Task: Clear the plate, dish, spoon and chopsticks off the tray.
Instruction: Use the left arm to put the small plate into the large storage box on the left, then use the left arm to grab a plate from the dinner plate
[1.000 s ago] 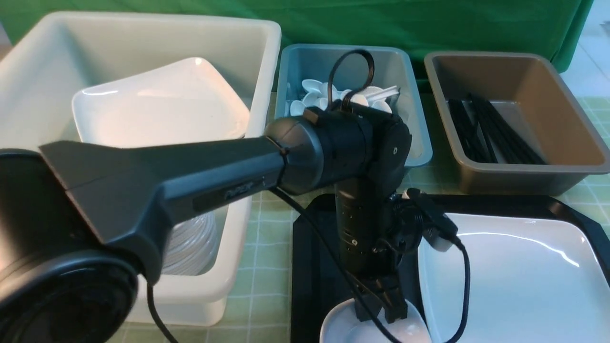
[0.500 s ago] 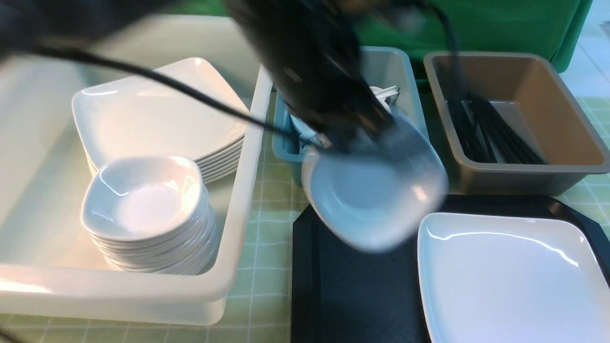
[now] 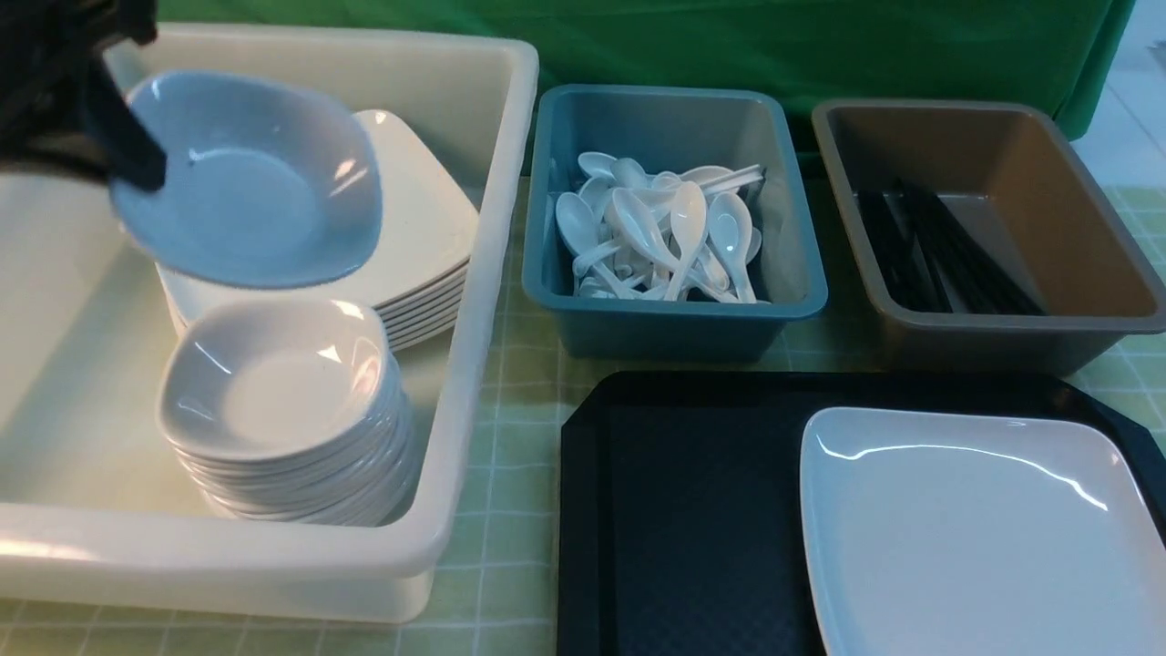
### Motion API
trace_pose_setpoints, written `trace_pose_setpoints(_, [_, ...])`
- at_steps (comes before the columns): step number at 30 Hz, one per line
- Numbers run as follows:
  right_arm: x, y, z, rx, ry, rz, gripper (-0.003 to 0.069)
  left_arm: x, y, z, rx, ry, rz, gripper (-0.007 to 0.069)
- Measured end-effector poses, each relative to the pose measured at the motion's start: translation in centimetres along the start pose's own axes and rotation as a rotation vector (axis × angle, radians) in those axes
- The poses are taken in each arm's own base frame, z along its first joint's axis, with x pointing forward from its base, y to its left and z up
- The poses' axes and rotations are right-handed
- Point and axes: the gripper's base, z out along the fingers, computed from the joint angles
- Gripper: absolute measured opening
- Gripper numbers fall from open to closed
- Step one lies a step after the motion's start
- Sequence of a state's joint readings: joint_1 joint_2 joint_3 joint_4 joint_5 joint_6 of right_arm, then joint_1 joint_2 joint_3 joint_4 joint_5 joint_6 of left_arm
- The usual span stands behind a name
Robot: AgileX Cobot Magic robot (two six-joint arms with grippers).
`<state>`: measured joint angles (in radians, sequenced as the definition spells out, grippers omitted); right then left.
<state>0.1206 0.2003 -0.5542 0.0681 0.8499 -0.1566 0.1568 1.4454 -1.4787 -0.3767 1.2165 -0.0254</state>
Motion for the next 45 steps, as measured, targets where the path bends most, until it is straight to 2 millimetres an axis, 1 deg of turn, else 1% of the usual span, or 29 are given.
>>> trace_pose_setpoints(1, [0.0,0.0,0.0,0.000,0.000,0.000,0.0213,0.7,1.0,1.2,0.006,0.040,-0.024,0.0008])
trace_pose_setpoints(2, [0.0,0.0,0.0,0.000,-0.001,0.000,0.0214,1.1,1.7,1.8,0.007,0.059,-0.039,0.0008])
trace_pose_setpoints(7, [0.0,0.0,0.0,0.000,-0.002,0.000,0.0218,2.4,3.0,3.8,0.000,0.105,-0.037,0.0008])
trace_pose_setpoints(10, [0.0,0.0,0.0,0.001,-0.003,0.000,0.0218,3.0,3.5,4.7,-0.001,0.120,0.000,0.0011])
trace_pose_setpoints(15, [0.0,0.0,0.0,0.001,-0.003,0.000,0.0218,3.0,3.7,5.0,-0.005,0.099,0.033,0.0041])
trace_pose_setpoints(18, [0.0,0.0,0.0,0.001,-0.003,0.000,0.0218,2.7,3.8,5.3,-0.012,0.081,0.049,0.0103])
trace_pose_setpoints(19, [0.0,0.0,0.0,0.001,-0.003,0.000,0.0218,2.7,3.8,5.3,-0.012,0.083,0.049,0.0103])
trace_pose_setpoints(23, [0.0,0.0,0.0,0.001,-0.003,0.000,0.0218,2.6,4.1,6.1,-0.015,0.101,0.044,0.0233])
trace_pose_setpoints(24, [0.0,0.0,0.0,0.001,-0.003,0.000,0.0218,2.6,4.1,6.1,-0.016,0.101,0.045,0.0245])
trace_pose_setpoints(26, [0.0,0.0,0.0,0.000,-0.002,0.000,0.0221,2.6,4.4,6.2,-0.034,0.107,0.056,0.0312])
trace_pose_setpoints(27, [0.0,0.0,0.0,0.000,-0.002,0.000,0.0220,2.6,4.4,6.2,-0.034,0.107,0.056,0.0318])
trace_pose_setpoints(29, [0.0,0.0,0.0,0.000,-0.002,0.000,0.0221,2.7,4.6,6.2,-0.061,0.112,0.072,0.0384])
trace_pose_setpoints(32, [0.0,0.0,0.0,0.000,-0.001,0.000,0.0221,2.6,4.7,6.0,-0.074,0.109,0.083,0.0439])
trace_pose_setpoints(34, [0.0,0.0,0.0,0.000,-0.001,0.000,0.0221,2.3,4.5,5.6,-0.072,0.106,0.089,0.0458])
trace_pose_setpoints(38, [0.0,0.0,0.0,0.000,-0.001,0.000,0.0221,1.6,3.4,4.1,-0.031,0.110,0.079,0.0461])
trace_pose_setpoints(40, [0.0,0.0,0.0,0.000,-0.001,0.000,0.0221,1.2,2.6,3.3,0.020,0.102,0.067,0.0441])
trace_pose_setpoints(43, [0.0,0.0,0.0,0.000,-0.001,0.000,0.0221,0.9,0.6,2.3,0.121,0.064,0.062,0.0358])
trace_pose_setpoints(44, [0.0,0.0,0.0,0.000,-0.001,0.000,0.0221,1.0,-0.2,2.2,0.151,0.064,0.071,0.0310])
trace_pose_setpoints(45, [0.0,0.0,0.0,0.000,-0.001,0.000,0.0221,1.2,-1.2,2.2,0.187,0.070,0.083,0.0246])
